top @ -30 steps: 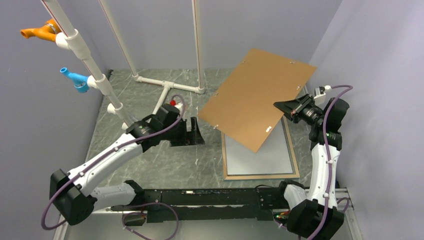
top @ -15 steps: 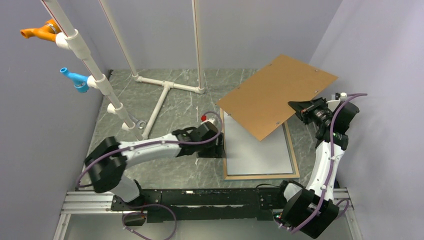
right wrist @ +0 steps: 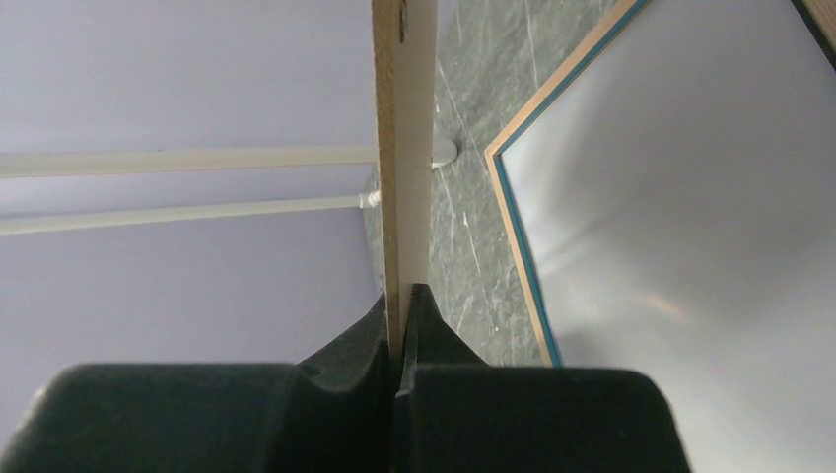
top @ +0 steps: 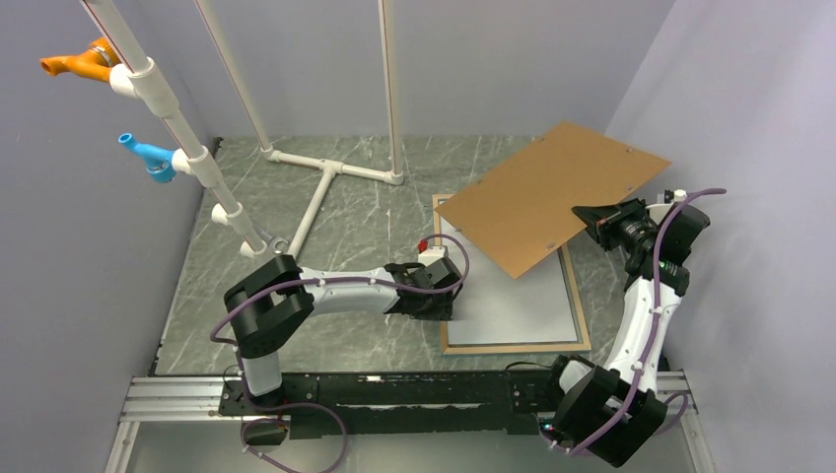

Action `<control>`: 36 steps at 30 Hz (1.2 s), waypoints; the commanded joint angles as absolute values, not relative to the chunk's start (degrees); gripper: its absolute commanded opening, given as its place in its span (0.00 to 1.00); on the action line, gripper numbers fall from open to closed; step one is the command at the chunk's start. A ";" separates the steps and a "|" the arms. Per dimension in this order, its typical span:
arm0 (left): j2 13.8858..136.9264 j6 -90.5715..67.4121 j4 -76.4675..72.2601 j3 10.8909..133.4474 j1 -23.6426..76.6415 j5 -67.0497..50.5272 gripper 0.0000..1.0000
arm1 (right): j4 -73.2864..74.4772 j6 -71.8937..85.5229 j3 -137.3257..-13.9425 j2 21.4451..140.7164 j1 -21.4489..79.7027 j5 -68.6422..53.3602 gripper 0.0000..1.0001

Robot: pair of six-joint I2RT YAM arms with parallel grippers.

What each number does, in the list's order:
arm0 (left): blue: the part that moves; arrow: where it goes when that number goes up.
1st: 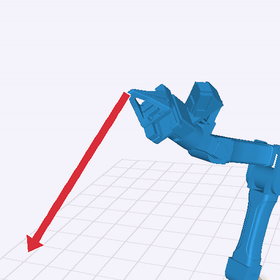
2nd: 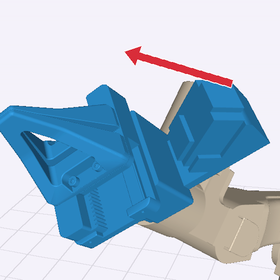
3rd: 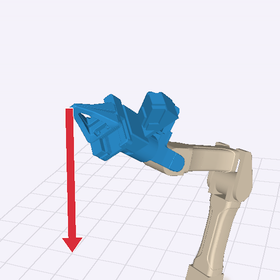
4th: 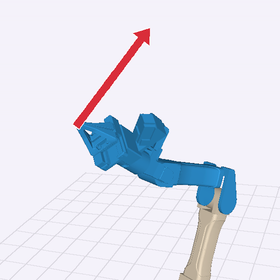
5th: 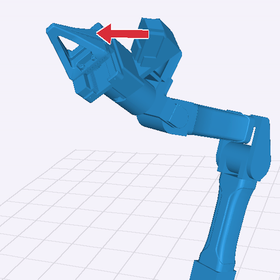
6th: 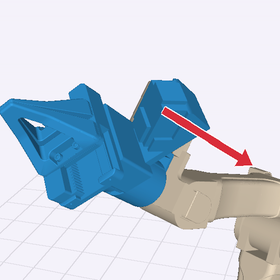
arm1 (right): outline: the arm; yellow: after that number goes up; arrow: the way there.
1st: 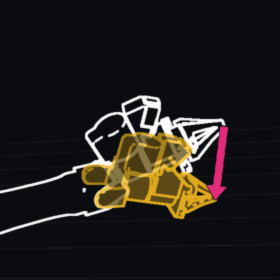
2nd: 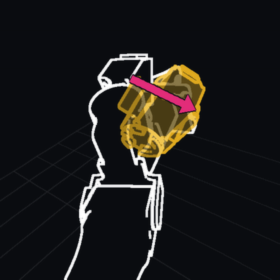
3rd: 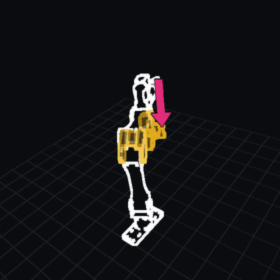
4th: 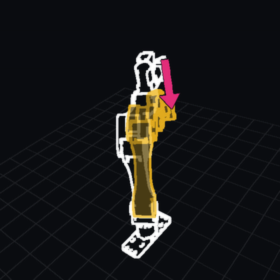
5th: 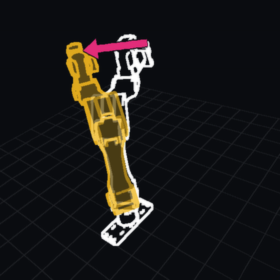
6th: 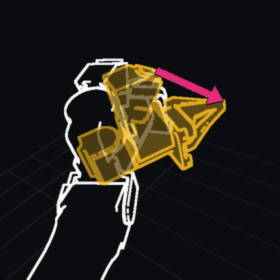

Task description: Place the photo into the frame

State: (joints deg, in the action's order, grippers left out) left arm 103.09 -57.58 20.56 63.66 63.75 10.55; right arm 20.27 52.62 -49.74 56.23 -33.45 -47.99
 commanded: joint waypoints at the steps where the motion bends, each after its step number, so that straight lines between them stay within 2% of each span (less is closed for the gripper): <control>1: 103.84 -58.84 21.27 63.41 63.77 13.64 0.48 | 16.50 53.12 -50.01 55.64 -33.84 -50.02 0.00; 3: 103.96 -59.05 22.18 62.94 63.28 13.71 0.36 | 16.45 53.22 -49.67 55.70 -33.84 -50.33 0.00; 5: 103.78 -59.31 22.61 61.91 62.62 13.48 0.19 | 17.04 52.63 -49.78 56.12 -33.90 -50.61 0.00; 8: 102.40 -59.98 22.66 59.64 61.47 13.52 0.04 | 17.52 52.12 -49.80 56.46 -33.84 -51.23 0.00; 10: 101.16 -60.64 23.03 58.05 60.68 13.82 0.00 | 17.30 52.10 -49.63 56.49 -33.87 -51.57 0.00; 27: 84.43 -66.12 30.97 45.64 57.46 19.91 0.00 | 15.49 50.07 -47.77 58.46 -31.64 -55.44 0.00; 36: 75.89 -62.99 31.74 38.68 56.07 20.01 0.00 | 18.61 45.75 -48.91 59.65 -26.11 -54.78 0.00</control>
